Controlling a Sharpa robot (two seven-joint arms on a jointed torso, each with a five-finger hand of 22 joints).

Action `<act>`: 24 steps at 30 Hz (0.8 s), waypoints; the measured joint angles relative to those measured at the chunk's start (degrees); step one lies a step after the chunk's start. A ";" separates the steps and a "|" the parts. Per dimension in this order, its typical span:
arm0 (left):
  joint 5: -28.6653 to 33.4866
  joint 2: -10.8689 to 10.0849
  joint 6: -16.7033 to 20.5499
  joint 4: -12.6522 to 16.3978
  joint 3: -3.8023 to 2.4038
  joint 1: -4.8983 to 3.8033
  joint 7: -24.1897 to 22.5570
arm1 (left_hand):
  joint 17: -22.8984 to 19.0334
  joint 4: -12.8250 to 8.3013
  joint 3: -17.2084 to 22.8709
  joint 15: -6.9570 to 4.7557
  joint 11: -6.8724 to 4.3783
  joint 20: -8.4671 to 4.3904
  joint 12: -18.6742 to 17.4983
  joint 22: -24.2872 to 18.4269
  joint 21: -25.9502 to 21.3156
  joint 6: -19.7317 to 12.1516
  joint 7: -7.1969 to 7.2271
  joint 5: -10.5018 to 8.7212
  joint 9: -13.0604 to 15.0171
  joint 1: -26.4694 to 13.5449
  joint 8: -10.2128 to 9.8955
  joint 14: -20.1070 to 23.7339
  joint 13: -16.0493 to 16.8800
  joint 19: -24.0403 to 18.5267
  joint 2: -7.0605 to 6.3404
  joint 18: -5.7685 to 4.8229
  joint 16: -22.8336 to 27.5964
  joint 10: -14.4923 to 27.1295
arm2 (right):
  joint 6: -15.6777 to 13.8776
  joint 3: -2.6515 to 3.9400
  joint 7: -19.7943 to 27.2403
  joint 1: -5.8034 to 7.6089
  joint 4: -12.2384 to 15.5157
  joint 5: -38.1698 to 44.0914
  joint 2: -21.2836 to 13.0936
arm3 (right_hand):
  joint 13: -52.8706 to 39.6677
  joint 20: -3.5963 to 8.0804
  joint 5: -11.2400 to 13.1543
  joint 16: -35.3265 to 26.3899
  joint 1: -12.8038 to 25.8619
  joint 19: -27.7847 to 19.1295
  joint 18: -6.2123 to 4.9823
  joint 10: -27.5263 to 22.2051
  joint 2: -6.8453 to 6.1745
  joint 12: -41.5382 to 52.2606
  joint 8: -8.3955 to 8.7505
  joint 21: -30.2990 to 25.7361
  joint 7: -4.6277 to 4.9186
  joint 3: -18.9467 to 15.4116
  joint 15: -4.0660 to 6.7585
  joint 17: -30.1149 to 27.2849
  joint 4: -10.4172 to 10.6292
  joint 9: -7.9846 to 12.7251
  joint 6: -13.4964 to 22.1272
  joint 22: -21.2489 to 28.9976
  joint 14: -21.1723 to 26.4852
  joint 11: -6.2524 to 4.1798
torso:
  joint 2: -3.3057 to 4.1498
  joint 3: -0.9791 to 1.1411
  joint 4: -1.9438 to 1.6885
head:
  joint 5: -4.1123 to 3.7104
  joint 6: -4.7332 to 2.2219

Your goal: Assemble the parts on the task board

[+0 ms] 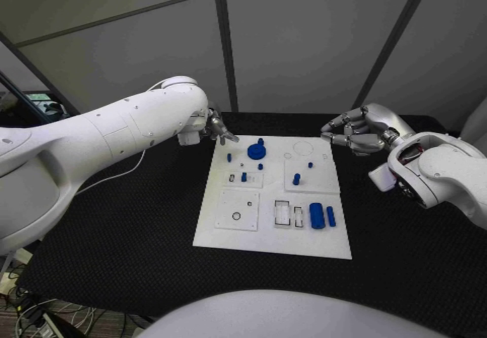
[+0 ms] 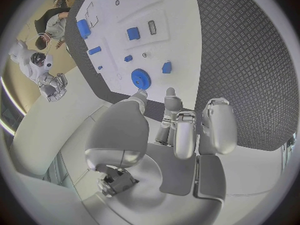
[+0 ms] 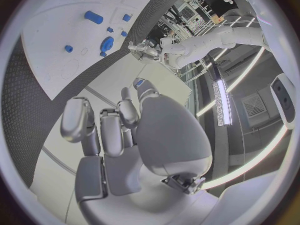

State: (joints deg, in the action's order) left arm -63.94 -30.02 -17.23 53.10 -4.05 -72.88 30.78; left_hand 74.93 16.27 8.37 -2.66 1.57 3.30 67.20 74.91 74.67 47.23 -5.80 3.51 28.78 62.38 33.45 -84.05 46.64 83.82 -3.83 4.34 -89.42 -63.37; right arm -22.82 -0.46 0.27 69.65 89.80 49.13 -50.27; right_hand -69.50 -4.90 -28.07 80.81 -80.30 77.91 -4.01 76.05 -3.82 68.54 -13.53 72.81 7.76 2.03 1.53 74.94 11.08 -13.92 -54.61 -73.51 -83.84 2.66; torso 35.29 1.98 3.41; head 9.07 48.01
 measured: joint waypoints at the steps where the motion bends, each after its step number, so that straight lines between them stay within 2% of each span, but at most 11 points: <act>1: -0.20 0.28 -0.19 -0.60 0.00 0.10 -0.02 | 0.00 0.00 0.00 0.00 0.00 0.00 -0.12 0.00 0.00 0.18 0.18 0.00 -0.06 0.00 0.00 0.00 -0.05 0.00 0.00 0.00 0.00 0.00 | 0.01 0.00 0.00 0.00 0.00 0.00 0.02 | 0.00 0.00 0.00 0.00 0.00 0.00 0.00 0.00 0.00 0.00 0.00 0.00 0.00 0.00 0.00 0.00 0.00 0.00 0.00 0.00 0.00 0.00 | 0.01 0.00 0.02 | 0.04 0.01; 6: -0.93 1.23 -0.78 -2.46 0.03 0.63 -0.07 | 0.00 0.00 0.00 0.00 0.00 0.00 -0.23 0.00 0.00 0.18 0.19 0.00 -0.07 0.24 0.00 0.00 -0.05 0.00 0.24 0.01 0.00 0.00 | 0.06 0.00 0.00 0.00 0.02 0.00 0.06 | 0.00 0.00 0.00 0.00 0.00 0.00 0.00 0.00 0.00 0.00 0.00 0.00 0.00 0.00 0.00 0.00 0.00 0.01 0.00 0.00 0.00 0.00 | -0.02 0.01 0.07 | 0.08 0.07; 13: -1.48 2.10 -1.47 -3.60 0.03 1.41 -0.14 | 0.00 -0.16 -0.16 0.00 0.00 0.00 -0.23 0.00 0.00 0.18 0.18 0.00 -0.16 0.23 0.00 0.00 -0.05 0.00 0.23 0.01 0.00 0.00 | 0.13 0.00 0.00 0.00 0.02 0.00 0.08 | 0.01 0.00 0.00 0.00 0.00 0.00 0.00 0.00 0.00 0.00 0.00 0.00 0.00 0.00 0.00 -0.01 0.00 0.01 0.00 0.00 0.00 0.00 | -0.08 0.03 0.07 | -0.04 0.21; 24: -1.77 2.84 -2.99 -4.52 0.04 1.94 -0.21 | 0.00 -0.31 -0.31 0.00 -0.15 0.00 -0.23 0.00 0.00 0.59 0.18 0.00 -0.31 0.53 0.00 0.00 -0.21 0.00 0.53 0.01 0.00 0.14 | 0.21 0.00 -0.01 0.00 -0.05 0.00 0.18 | 0.02 0.00 0.00 0.00 0.00 0.00 0.00 0.00 0.00 0.23 0.00 0.00 0.00 0.00 0.00 -0.01 0.00 -0.05 0.00 0.00 0.00 0.00 | -0.13 0.08 0.07 | -0.12 0.29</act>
State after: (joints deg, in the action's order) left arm -65.71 -27.19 -20.22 48.59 -4.01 -70.94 30.57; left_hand 74.93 15.96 8.06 -2.66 1.43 3.29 66.98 74.91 74.68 47.82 -5.62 3.51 28.48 62.91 33.46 -84.05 46.43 83.82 -3.30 4.35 -89.42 -63.23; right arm -22.61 -0.46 0.27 69.64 89.75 49.13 -50.08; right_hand -69.49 -4.90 -28.07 80.81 -80.30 77.91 -4.00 76.05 -3.82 68.77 -13.53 72.81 7.76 2.03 1.53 74.93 11.08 -13.97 -54.61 -73.51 -83.84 2.66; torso 35.17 2.06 3.47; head 8.95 48.30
